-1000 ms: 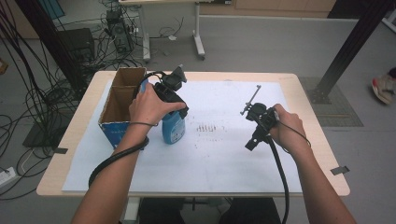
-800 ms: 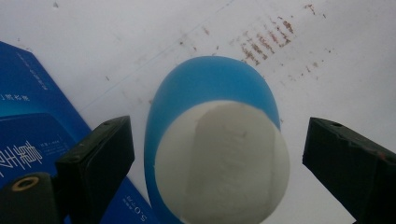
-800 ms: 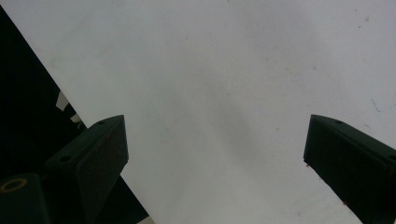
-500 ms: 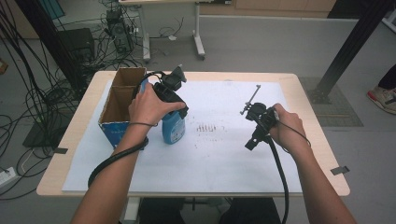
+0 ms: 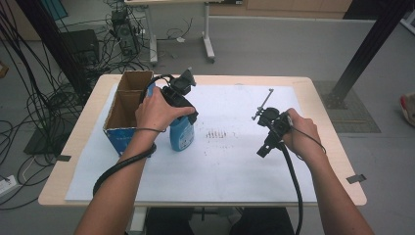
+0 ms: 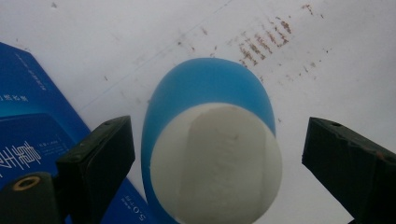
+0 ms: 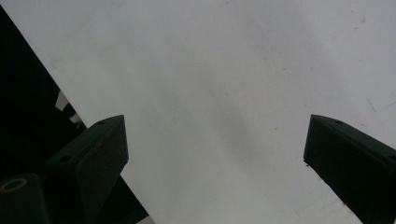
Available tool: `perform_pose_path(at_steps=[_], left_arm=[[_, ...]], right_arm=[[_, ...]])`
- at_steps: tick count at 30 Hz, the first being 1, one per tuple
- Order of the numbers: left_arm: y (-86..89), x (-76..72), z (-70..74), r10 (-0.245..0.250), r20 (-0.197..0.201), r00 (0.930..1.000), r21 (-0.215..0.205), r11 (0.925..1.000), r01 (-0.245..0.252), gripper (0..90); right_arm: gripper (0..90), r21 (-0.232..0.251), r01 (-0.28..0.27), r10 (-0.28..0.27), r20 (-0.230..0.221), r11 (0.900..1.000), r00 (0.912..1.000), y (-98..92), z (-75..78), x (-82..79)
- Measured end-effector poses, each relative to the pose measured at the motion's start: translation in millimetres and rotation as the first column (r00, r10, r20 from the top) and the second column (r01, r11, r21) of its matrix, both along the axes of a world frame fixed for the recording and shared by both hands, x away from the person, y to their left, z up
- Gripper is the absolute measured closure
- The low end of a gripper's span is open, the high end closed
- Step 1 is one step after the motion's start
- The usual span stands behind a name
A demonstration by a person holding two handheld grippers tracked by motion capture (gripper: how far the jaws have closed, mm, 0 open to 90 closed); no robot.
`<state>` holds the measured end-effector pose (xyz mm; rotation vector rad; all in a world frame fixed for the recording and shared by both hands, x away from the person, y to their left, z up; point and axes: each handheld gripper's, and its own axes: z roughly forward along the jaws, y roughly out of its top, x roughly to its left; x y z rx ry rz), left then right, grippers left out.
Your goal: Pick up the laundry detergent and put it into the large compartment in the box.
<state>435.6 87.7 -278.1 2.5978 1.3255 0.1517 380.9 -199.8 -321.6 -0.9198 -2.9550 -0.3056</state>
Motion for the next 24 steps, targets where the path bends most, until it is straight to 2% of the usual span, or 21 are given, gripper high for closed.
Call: perform_pose_path(at_steps=[24], left_arm=[[3.1, 0.1, -1.2, 0.001, -0.004, 1.0, -0.004, 1.0, -0.001, 9.7]], right_arm=[[6.2, -0.008, 0.001, -0.001, 0.002, 1.0, 1.0, 1.3, 0.5, 0.3]])
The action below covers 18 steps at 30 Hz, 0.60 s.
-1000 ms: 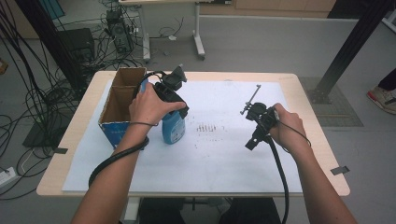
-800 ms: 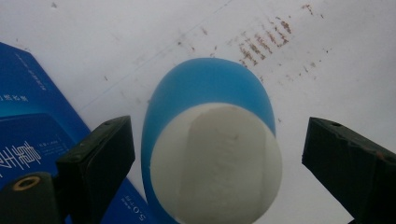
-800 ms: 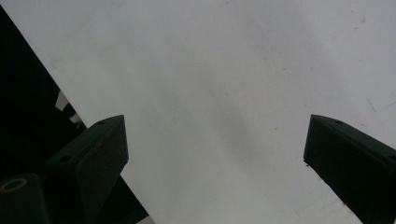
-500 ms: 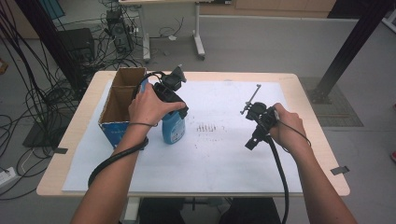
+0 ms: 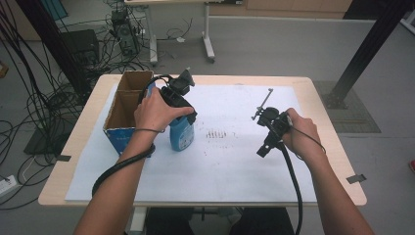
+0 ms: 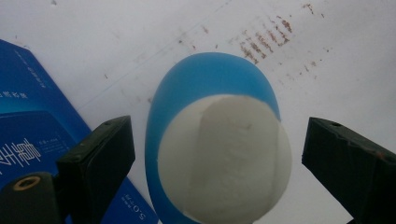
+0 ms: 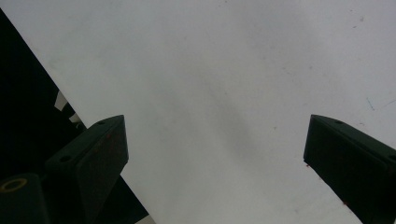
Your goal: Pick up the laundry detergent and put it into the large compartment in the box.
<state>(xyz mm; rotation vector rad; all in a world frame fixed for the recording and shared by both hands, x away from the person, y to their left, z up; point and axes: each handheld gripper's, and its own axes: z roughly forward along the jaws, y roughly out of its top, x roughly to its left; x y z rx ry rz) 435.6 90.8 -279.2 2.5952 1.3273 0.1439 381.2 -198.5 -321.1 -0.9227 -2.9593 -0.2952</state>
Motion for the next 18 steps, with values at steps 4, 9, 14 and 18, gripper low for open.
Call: perform_pose_path(at_steps=[4, 9, 14, 18], left_arm=[[0.5, 0.4, -1.1, 0.003, -0.001, 1.0, -0.001, 1.0, -0.003, 9.7], [0.8, 0.9, -0.6, 0.003, 0.0, 1.0, 0.0, 1.0, -0.003, 9.8], [0.6, 0.9, -0.8, 0.002, 0.003, 1.0, -0.002, 1.0, -0.002, 10.5], [-0.1, 1.1, -2.0, 0.001, 0.001, 1.0, -0.001, 1.0, -0.001, 10.5]], right_arm=[[6.2, -0.001, 0.001, -0.001, -0.001, 1.0, 1.0, 0.5, -0.3, -0.1], [6.2, 0.0, -0.001, 0.001, 0.001, 1.0, 1.0, 0.6, 0.0, 0.2], [6.3, 0.001, -0.001, 0.001, 0.001, 1.0, 1.0, 0.5, 0.1, 0.1], [6.2, 0.0, -0.001, 0.001, 0.0, 1.0, 1.0, 0.3, 0.0, -0.1]])
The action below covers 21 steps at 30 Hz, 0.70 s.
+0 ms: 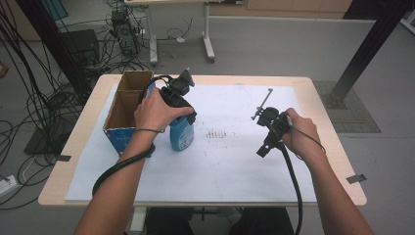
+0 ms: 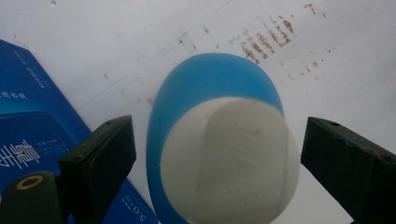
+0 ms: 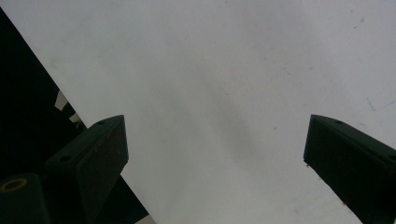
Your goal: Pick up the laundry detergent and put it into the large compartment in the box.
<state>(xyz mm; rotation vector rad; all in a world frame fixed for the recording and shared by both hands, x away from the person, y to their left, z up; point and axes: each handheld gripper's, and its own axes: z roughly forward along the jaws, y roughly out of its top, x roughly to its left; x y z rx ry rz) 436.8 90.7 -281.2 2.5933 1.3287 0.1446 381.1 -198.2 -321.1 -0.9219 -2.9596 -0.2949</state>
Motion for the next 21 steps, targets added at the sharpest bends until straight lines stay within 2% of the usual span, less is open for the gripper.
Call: perform_pose_path(at_steps=[4, 21], left_arm=[[-0.3, 0.4, -1.1, 0.001, -0.004, 1.0, 0.0, 1.0, -0.001, 10.7], [1.3, 0.2, -2.0, 0.001, -0.004, 1.0, 0.002, 1.0, -0.001, 23.3]], right_arm=[[6.2, 0.001, -0.001, 0.001, 0.0, 1.0, 1.0, -0.3, 0.1, -0.1], [6.2, -0.003, -0.006, 0.006, 0.001, 1.0, 1.0, 0.5, 0.0, -0.5]])
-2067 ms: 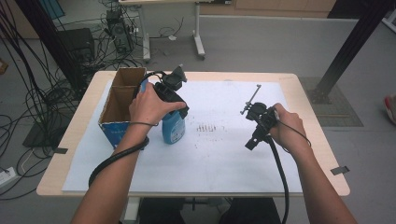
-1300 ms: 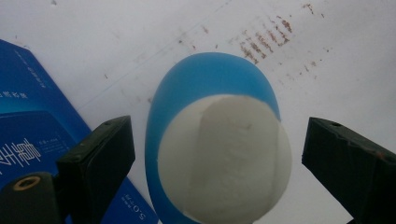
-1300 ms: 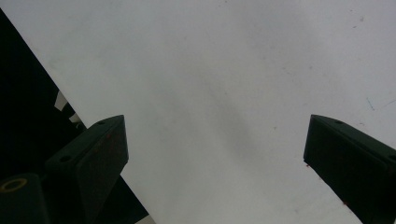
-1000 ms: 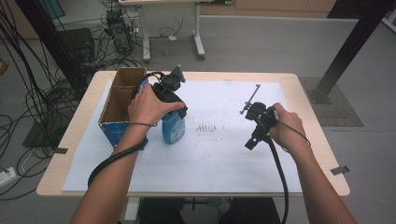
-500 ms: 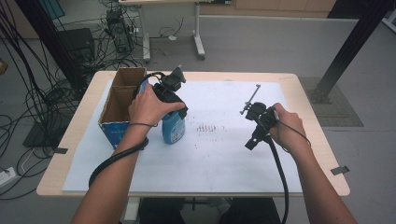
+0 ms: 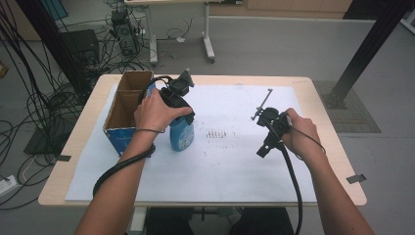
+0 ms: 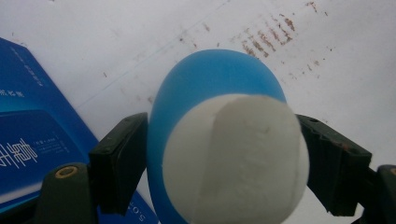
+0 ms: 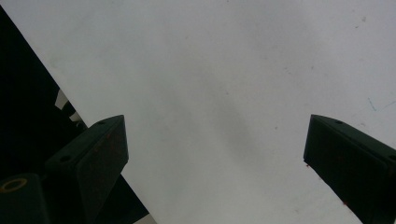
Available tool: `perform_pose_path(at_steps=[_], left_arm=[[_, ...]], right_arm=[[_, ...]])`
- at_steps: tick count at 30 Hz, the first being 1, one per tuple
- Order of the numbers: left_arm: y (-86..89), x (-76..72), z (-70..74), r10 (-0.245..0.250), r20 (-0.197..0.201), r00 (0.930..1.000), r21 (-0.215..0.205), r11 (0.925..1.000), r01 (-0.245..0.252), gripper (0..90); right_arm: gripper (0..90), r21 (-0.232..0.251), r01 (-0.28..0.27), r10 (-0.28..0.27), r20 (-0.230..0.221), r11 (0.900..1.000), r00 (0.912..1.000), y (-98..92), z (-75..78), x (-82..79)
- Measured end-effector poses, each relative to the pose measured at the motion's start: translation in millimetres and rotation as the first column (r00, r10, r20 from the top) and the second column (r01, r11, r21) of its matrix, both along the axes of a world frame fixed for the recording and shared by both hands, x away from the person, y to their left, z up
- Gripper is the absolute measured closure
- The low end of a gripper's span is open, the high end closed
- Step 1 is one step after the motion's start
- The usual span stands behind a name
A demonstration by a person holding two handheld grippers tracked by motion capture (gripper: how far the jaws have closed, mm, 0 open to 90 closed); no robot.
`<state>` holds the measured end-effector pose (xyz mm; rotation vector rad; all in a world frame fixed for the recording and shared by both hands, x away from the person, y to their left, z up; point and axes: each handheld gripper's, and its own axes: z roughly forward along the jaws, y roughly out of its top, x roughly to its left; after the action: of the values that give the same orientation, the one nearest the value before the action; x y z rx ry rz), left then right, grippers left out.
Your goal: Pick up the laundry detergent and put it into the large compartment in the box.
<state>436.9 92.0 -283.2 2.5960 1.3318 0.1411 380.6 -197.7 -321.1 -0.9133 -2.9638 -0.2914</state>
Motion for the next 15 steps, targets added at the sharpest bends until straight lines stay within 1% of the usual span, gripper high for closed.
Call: perform_pose_path(at_steps=[3, 11, 15], left_arm=[[0.0, -0.2, 0.0, -0.002, -0.004, 1.0, -0.001, 1.0, 0.002, 26.2], [0.6, -0.9, 0.1, 0.003, -0.004, 1.0, 0.001, 1.0, -0.003, 29.5], [0.6, -1.0, 0.9, 0.002, -0.003, 1.0, 0.0, 1.0, -0.002, 29.7]], right_arm=[[6.2, -0.001, -0.002, 0.002, 0.0, 1.0, 1.0, 0.1, 0.0, 0.0], [6.3, 0.0, 0.001, -0.001, -0.004, 1.0, 1.0, 0.9, -0.1, -0.8], [6.3, -0.001, 0.001, -0.001, -0.003, 1.0, 1.0, 1.2, 0.3, -0.9]])
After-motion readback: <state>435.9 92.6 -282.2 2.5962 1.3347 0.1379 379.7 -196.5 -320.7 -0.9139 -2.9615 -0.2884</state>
